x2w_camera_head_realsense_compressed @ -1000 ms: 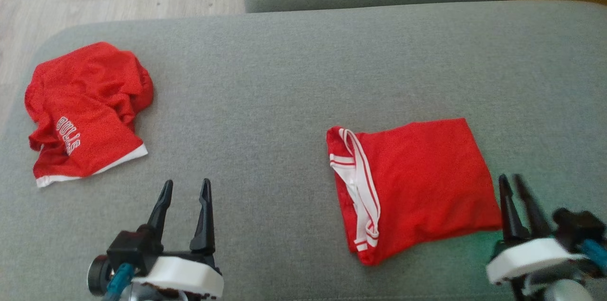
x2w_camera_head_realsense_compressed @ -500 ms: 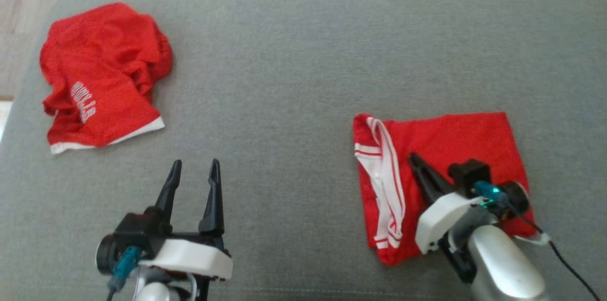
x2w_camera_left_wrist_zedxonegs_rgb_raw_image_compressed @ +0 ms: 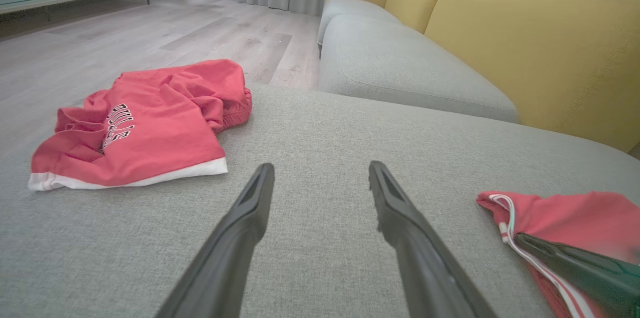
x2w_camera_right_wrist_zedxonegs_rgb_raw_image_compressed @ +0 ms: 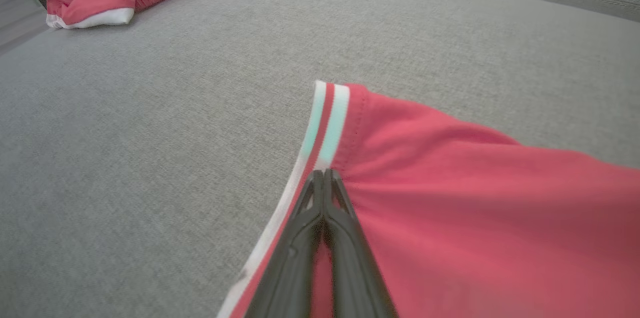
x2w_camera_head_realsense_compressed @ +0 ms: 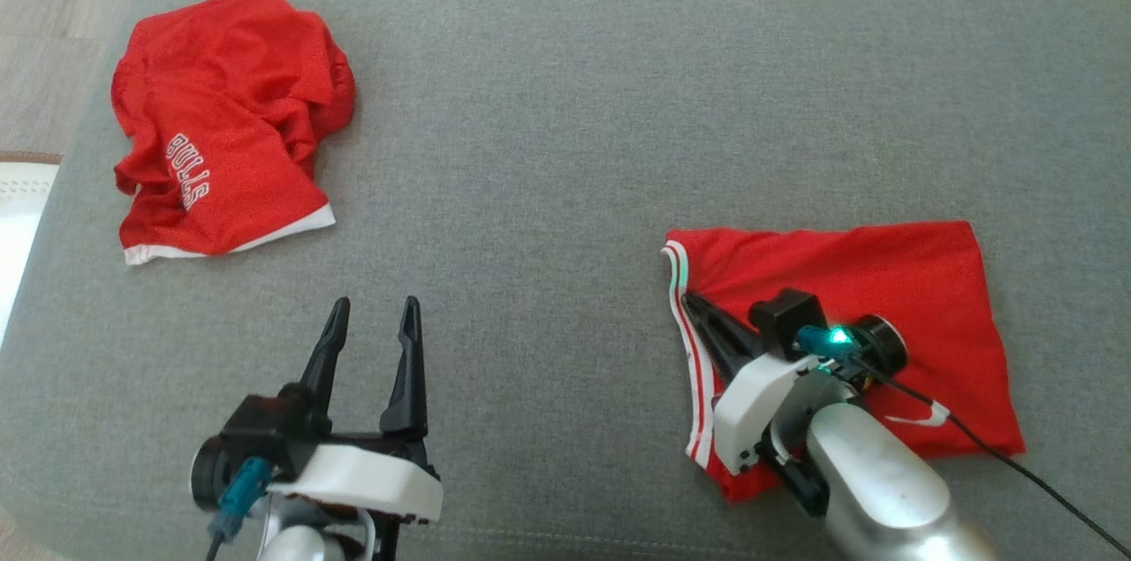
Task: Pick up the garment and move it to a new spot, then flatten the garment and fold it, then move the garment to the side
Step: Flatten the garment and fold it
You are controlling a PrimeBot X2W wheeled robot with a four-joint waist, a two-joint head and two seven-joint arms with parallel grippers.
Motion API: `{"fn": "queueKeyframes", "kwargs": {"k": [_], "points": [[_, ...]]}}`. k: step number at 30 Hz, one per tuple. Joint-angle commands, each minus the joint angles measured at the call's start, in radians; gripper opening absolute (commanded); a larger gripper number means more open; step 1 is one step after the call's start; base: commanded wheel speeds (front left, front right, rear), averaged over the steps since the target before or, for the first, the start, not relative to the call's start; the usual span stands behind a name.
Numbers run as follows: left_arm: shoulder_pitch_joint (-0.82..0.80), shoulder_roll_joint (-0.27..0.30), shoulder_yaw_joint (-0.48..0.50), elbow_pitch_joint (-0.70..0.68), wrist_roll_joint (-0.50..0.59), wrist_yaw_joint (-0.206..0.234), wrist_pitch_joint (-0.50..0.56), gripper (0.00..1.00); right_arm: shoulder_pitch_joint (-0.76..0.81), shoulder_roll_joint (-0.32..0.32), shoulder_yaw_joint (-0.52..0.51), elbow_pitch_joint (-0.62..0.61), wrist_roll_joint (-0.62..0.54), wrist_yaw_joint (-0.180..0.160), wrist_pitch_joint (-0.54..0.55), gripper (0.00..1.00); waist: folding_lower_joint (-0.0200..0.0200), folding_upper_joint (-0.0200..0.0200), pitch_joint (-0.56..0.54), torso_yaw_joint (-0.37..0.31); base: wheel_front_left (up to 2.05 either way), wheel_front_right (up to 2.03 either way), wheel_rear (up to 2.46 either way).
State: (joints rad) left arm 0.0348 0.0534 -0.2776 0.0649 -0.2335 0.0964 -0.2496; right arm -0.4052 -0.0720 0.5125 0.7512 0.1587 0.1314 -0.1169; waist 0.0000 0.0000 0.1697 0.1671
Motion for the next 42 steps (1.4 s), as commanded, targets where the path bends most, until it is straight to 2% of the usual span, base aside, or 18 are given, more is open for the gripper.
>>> {"fn": "queueKeyframes", "kwargs": {"k": [1, 6, 10, 14, 20, 21, 22, 23, 25, 32, 42], "points": [[-0.037, -0.003, 0.029, -0.030, -0.011, 0.003, -0.012, 1.00, -0.025, 0.021, 0.029, -0.019, 0.015, -0.001, 0.000, 0.00, 0.0000, 0.0000, -0.002, 0.001, 0.00, 0.00, 0.00], [-0.035, -0.003, 0.032, -0.030, -0.017, 0.006, -0.012, 1.00, -0.020, 0.021, 0.079, -0.024, 0.056, -0.001, 0.000, 0.00, 0.0000, 0.0000, -0.013, -0.007, 0.00, 0.00, 0.00], [-0.025, -0.003, 0.038, -0.028, -0.019, 0.007, -0.012, 1.00, -0.007, 0.022, 0.063, -0.044, 0.076, -0.001, -0.053, 0.00, 0.0000, 0.0000, -0.034, -0.025, 0.00, 0.00, 0.00], [-0.010, -0.003, 0.048, -0.028, -0.014, 0.000, -0.012, 1.00, 0.015, 0.017, -0.025, -0.073, 0.059, -0.001, -0.099, 0.00, 0.0000, 0.0000, -0.059, -0.054, 0.00, 0.00, 0.00], [0.012, -0.003, 0.070, -0.016, 0.014, -0.021, -0.012, 1.00, 0.090, -0.041, -0.209, -0.170, -0.008, -0.001, -0.129, 0.00, 0.0000, 0.0000, -0.097, -0.105, 0.00, 0.00, 0.00], [0.017, -0.003, 0.075, -0.010, 0.021, -0.026, -0.012, 1.00, 0.107, -0.051, -0.241, -0.186, -0.017, -0.001, -0.131, 0.13, 0.0000, 0.0000, -0.104, -0.112, 0.00, 0.00, 0.00], [0.021, -0.003, 0.078, -0.002, 0.029, -0.031, -0.012, 1.00, 0.125, -0.060, -0.272, -0.203, -0.025, -0.001, -0.132, 0.31, 0.0000, 0.0000, -0.111, -0.118, 0.00, 0.00, 0.00], [0.021, -0.003, 0.078, -0.002, 0.029, -0.031, -0.012, 1.00, 0.125, -0.060, -0.272, -0.203, -0.025, -0.001, -0.132, 0.31, 0.0000, 0.0000, -0.111, -0.118, 0.00, 0.00, 0.00], [0.031, -0.003, 0.087, 0.012, 0.041, -0.039, -0.012, 1.00, 0.162, -0.076, -0.336, -0.241, -0.041, -0.001, -0.136, 1.00, 0.0000, 0.0000, -0.126, -0.129, 0.00, 0.00, 0.00], [0.082, -0.003, 0.136, 0.054, 0.071, -0.052, -0.012, 1.00, 0.300, -0.097, -0.487, -0.340, -0.050, -0.001, -0.143, 1.00, 0.0000, 0.0000, -0.180, -0.151, 0.00, 0.00, 0.00], [0.146, -0.003, 0.183, 0.049, 0.081, -0.064, -0.012, 1.00, 0.430, -0.096, -0.504, -0.430, -0.006, -0.001, -0.145, 1.00, 0.0000, 0.0000, -0.212, -0.126, 0.00, 0.00, 0.00]]}}
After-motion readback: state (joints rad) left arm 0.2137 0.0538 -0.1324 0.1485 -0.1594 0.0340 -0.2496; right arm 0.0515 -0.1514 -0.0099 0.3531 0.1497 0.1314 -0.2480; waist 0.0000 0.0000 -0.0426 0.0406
